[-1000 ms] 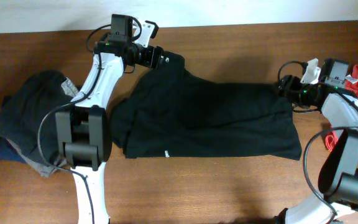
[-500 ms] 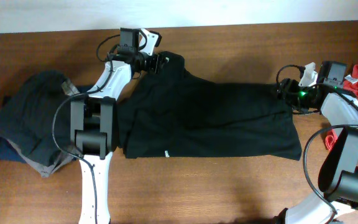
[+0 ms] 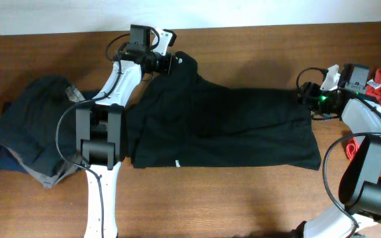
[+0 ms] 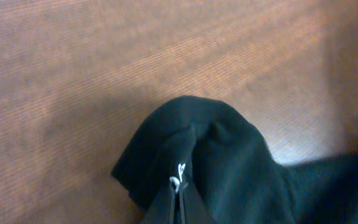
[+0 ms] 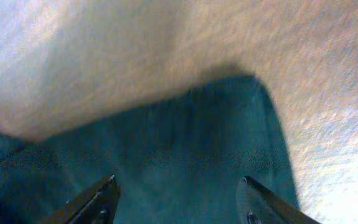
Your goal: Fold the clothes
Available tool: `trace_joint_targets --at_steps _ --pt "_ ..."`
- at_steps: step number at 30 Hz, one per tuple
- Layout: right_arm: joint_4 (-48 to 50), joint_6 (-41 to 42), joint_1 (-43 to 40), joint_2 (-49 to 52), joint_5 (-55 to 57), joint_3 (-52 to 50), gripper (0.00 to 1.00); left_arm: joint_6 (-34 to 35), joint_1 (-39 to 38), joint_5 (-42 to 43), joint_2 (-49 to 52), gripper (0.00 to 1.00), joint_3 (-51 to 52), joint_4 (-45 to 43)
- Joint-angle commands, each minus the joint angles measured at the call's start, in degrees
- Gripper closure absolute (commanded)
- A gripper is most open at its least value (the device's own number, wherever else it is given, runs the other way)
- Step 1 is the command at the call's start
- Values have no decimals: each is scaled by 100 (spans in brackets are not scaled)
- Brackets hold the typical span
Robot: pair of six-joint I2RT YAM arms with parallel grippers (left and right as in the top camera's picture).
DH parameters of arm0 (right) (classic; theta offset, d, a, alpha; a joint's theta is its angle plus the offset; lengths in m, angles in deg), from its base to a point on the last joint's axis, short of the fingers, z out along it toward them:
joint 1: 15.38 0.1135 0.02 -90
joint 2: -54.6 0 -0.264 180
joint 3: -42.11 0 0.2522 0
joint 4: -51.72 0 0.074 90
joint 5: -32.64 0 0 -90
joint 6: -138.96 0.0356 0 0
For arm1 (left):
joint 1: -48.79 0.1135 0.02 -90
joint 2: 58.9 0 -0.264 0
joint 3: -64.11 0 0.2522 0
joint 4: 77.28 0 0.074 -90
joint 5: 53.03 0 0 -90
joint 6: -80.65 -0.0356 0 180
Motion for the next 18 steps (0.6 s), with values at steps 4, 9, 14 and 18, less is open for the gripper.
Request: trace_joint_targets --at_steps 4,9,14,18 --pt "723 44 -28 42 544 96 34 7 42 227 -892 100 -238 1058" --pt "1084 44 -17 396 557 96 34 -7 28 208 -1274 100 -238 1834" --pt "1585 44 -17 909 540 96 34 -400 13 205 -1471 100 -238 2293" --pt "1904 44 -24 1110 557 96 34 -426 13 118 -1484 100 -238 2627"
